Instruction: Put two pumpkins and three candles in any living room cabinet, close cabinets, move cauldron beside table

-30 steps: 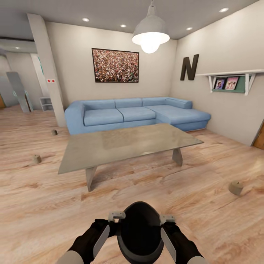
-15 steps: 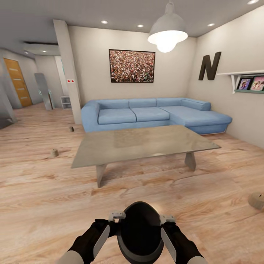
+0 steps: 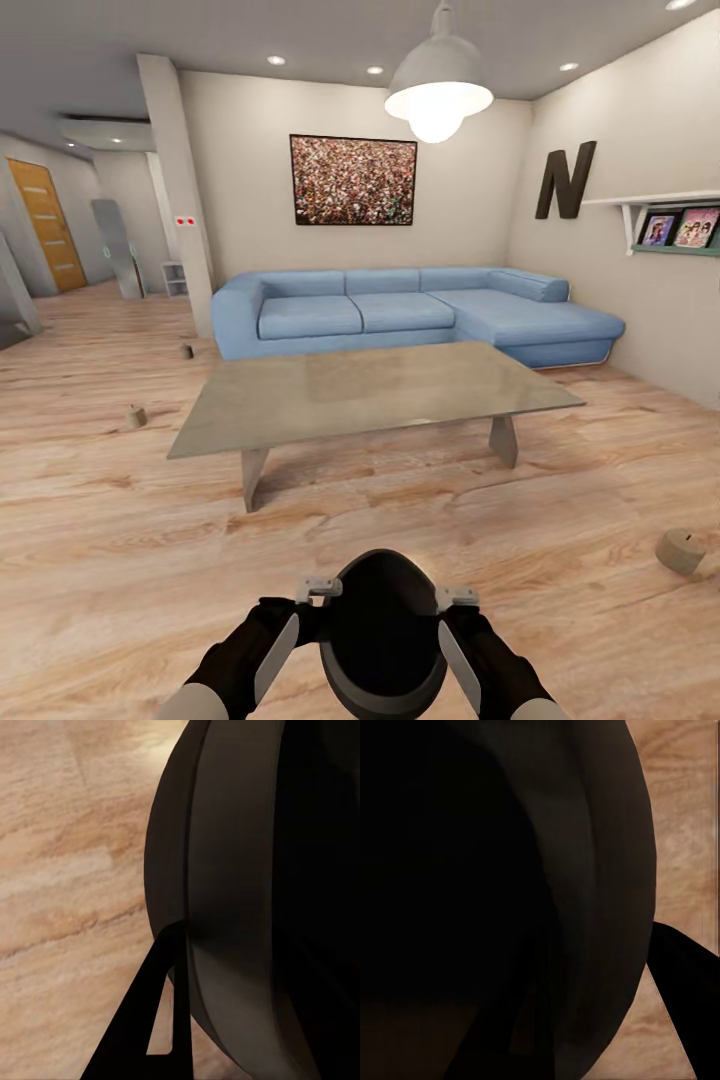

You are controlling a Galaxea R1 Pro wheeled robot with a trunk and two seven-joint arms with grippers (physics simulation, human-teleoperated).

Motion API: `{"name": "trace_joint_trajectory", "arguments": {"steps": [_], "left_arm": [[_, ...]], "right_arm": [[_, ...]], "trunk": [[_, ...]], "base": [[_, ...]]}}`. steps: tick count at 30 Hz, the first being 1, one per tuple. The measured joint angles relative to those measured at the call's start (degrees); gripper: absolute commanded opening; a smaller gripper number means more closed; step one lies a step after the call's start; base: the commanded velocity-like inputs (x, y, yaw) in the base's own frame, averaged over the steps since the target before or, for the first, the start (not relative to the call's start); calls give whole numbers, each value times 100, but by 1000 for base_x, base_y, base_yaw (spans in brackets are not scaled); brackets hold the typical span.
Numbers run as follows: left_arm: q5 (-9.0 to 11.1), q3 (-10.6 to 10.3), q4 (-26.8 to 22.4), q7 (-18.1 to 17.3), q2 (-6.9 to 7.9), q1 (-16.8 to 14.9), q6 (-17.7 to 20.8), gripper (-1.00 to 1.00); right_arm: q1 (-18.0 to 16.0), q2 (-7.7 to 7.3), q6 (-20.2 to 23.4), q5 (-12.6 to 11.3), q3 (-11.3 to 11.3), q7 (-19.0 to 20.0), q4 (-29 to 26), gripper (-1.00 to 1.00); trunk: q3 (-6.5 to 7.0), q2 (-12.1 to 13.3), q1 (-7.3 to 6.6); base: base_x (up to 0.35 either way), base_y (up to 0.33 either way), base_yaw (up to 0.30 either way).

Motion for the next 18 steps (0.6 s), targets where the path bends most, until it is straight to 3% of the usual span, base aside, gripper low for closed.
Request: {"name": "trace_joint_trajectory", "arguments": {"steps": [8, 18], "left_arm": [[-9, -1, -2, 0, 1, 0, 2, -100], [-7, 1, -2, 0, 2, 1, 5, -100]], "right_arm": [[-1, 0, -21, -10, 2, 0, 16, -100], [-2, 1, -22, -10, 4, 1, 21, -100]], "trunk": [[0, 0, 0], [1, 0, -2]], "base": [[102, -78, 17], [253, -14, 252]]}}
